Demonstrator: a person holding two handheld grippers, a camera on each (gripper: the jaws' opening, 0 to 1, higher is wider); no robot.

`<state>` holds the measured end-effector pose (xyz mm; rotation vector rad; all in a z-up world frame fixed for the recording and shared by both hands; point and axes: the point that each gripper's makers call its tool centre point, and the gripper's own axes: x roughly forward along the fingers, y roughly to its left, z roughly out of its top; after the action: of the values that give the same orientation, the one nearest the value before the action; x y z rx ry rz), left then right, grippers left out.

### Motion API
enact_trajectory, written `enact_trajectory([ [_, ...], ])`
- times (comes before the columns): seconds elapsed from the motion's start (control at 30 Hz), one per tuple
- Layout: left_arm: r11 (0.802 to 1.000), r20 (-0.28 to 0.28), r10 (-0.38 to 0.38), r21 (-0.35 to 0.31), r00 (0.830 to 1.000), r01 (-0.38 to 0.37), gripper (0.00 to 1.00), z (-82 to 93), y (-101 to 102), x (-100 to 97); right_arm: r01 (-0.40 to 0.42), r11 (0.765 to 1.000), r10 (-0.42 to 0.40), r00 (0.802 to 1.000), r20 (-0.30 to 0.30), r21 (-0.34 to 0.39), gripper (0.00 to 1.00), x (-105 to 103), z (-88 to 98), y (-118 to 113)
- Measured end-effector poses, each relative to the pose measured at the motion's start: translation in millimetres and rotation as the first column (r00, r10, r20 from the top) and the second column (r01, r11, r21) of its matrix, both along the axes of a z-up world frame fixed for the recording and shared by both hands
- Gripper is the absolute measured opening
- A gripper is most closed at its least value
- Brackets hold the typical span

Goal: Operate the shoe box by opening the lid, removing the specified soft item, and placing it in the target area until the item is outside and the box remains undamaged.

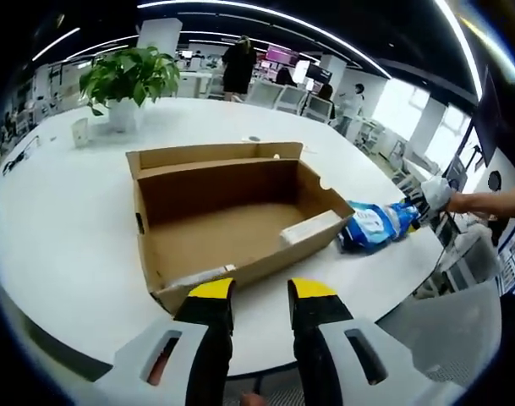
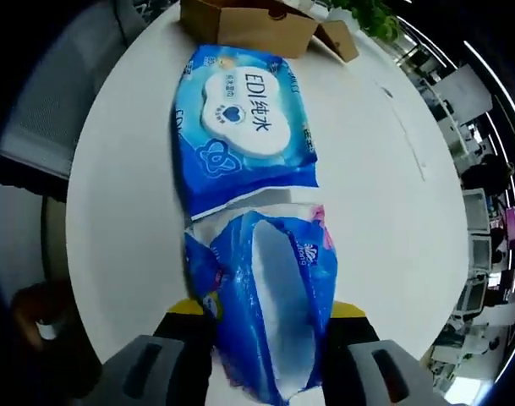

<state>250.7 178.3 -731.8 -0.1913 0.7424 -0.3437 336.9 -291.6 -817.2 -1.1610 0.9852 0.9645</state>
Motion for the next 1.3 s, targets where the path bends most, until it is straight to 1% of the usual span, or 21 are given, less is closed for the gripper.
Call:
enact_trajectory([
  [0.07, 1.000, 0.005, -0.004, 0.005, 1.000, 0.004, 0.25, 0.5, 0, 1.1, 0.001, 1.000, -0.001, 1.000, 0.000, 0.007, 0.48, 1, 3.4, 0],
  [0.1, 1.000, 0.007, -0.009, 0.008, 1.000, 0.009, 0.25, 0.6, 0, 1.2, 0.017, 1.000, -0.017, 1.000, -0.003, 0.021, 0.48, 1, 6.1, 2],
  [0.17, 1.000, 0.006, -0.012, -0.001, 1.000, 0.012, 0.25, 0.8, -2, 1.0, 0.026, 0.999, -0.026, 1.000, 0.000, 0.028, 0.48, 1, 10.6, 3],
  [0.27, 1.000, -0.005, -0.020, -0.001, 1.000, 0.020, 0.25, -2.0, -4, -0.5, 0.032, 0.999, -0.032, 0.999, 0.005, 0.030, 0.46, 0, 16.0, 4],
  [0.3, 1.000, -0.005, -0.024, -0.011, 1.000, 0.024, 0.25, -1.4, -5, -0.4, 0.030, 0.999, -0.030, 1.000, 0.005, 0.025, 0.46, 0, 17.7, 4],
  [0.37, 0.999, 0.003, -0.035, -0.006, 0.999, 0.035, 0.25, -0.5, -8, 0.4, 0.032, 0.999, -0.032, 0.999, 0.003, 0.023, 0.46, -1, 20.8, 4],
  [0.47, 0.999, 0.006, -0.045, -0.008, 0.999, 0.045, 0.26, 0.1, -10, 0.6, 0.050, 0.998, -0.050, 0.999, 0.005, 0.036, 0.45, -1, 26.1, 7],
  [0.63, 0.999, 0.011, -0.041, -0.024, 0.999, 0.042, 0.26, 2.2, -9, 0.9, 0.069, 0.996, -0.070, 0.997, 0.012, 0.048, 0.44, 1, 33.5, 13],
  [0.73, 0.998, 0.015, -0.027, -0.051, 1.000, 0.028, 0.26, 3.6, -9, 2.8, 0.093, 0.993, -0.093, 0.996, 0.006, 0.070, 0.44, 3, 36.4, 20],
  [0.77, 0.998, 0.014, -0.028, -0.055, 0.999, 0.029, 0.26, 3.7, -10, 2.7, 0.102, 0.991, -0.103, 0.995, 0.008, 0.086, 0.43, 5, 38.2, 25],
  [0.9, 0.997, 0.021, -0.049, -0.055, 0.999, 0.050, 0.26, 5.3, -14, 1.5, 0.115, 0.987, -0.117, 0.993, 0.012, 0.112, 0.43, 10, 42.6, 40],
  [0.97, 0.997, 0.023, -0.054, -0.053, 0.998, 0.056, 0.26, 5.8, -15, 1.2, 0.122, 0.981, -0.126, 0.992, 0.014, 0.149, 0.43, 13, 44.8, 51],
  [1.1, 0.995, 0.023, -0.080, -0.052, 0.996, 0.081, 0.26, 5.6, -22, -1.4, 0.138, 0.962, -0.143, 0.990, 0.003, 0.235, 0.43, 18, 50.5, 82],
  [1.17, 0.994, 0.028, -0.093, -0.054, 0.995, 0.095, 0.26, 6.8, -25, -1.5, 0.146, 0.950, -0.151, 0.988, -0.004, 0.277, 0.43, 21, 53.6, 99],
  [1.2, 0.993, 0.030, -0.096, -0.065, 0.995, 0.098, 0.27, 7.6, -26, -1.3, 0.146, 0.939, -0.153, 0.988, -0.003, 0.311, 0.43, 24, 55.7, 112],
  [1.23, 0.993, 0.030, -0.097, -0.063, 0.995, 0.099, 0.27, 7.6, -26, -1.3, 0.134, 0.933, -0.140, 0.990, -0.008, 0.332, 0.43, 23, 56.7, 121],
  [1.3, 0.993, 0.030, -0.100, -0.056, 0.995, 0.102, 0.26, 7.2, -25, -1.5, 0.124, 0.932, -0.129, 0.992, -0.009, 0.339, 0.43, 25, 57.6, 135],
])
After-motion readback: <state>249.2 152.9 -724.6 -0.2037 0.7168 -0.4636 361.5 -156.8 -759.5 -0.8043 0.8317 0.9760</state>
